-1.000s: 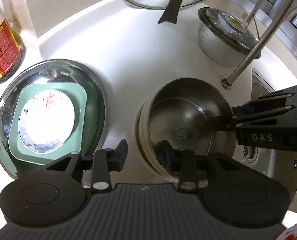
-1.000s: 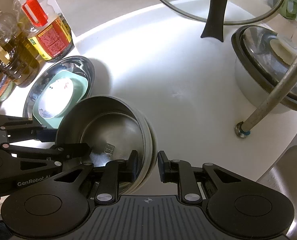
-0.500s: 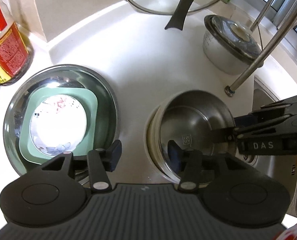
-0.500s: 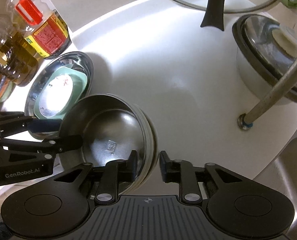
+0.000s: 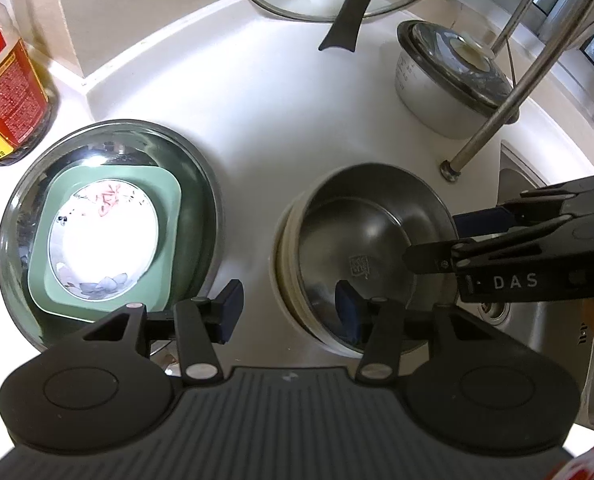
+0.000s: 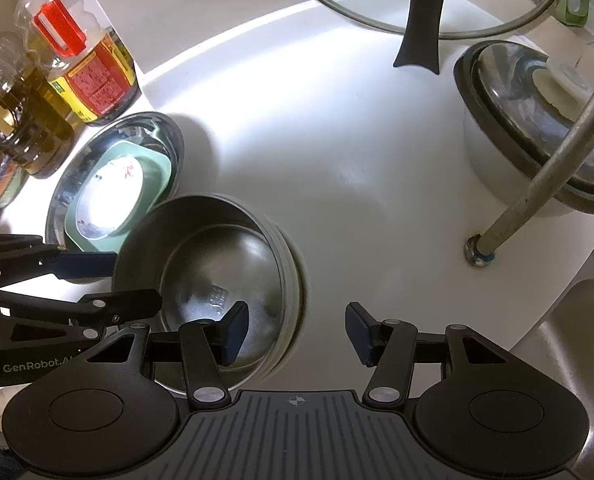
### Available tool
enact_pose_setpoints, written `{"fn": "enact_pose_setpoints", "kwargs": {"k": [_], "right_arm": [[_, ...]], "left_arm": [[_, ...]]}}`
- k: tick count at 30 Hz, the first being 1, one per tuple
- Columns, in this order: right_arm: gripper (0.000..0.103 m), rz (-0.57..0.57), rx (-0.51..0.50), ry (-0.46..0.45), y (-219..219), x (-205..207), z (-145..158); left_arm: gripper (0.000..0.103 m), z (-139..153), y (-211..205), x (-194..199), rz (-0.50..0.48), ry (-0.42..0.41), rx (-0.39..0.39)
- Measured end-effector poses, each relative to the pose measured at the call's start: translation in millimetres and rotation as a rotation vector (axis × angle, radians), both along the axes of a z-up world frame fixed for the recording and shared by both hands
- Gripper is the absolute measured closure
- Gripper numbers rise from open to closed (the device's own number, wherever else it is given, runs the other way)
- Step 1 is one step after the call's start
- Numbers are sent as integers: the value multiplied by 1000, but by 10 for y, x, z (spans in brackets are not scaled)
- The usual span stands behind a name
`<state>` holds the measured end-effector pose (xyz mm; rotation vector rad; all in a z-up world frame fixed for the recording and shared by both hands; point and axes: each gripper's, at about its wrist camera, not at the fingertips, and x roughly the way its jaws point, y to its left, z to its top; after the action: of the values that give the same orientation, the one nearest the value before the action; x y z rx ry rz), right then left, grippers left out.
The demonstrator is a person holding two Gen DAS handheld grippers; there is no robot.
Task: Organize plates and bowls
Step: 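Lift and carry the nested stack with both grippers toward the steel plate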
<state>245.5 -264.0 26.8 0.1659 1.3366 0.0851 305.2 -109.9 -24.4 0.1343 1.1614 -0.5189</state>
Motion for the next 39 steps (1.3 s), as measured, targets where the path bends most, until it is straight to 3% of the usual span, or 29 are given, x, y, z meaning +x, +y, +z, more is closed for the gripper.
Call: {"fn": "enact_pose_setpoints", "kwargs": {"k": [3, 7, 17, 39], "right_arm": [[49, 7, -4, 10, 9, -9, -38], [63, 3, 5, 27, 10, -9, -94], [77, -11, 48, 39, 15, 24, -142], [79, -4, 33, 38, 34, 32, -145]], "left_arm": [[59, -25, -30, -10, -6, 4, 4], [61, -61, -52, 14, -3, 16, 8], [76, -123, -87, 39, -17, 17, 13], [76, -132, -71, 79, -16, 26, -1]]}}
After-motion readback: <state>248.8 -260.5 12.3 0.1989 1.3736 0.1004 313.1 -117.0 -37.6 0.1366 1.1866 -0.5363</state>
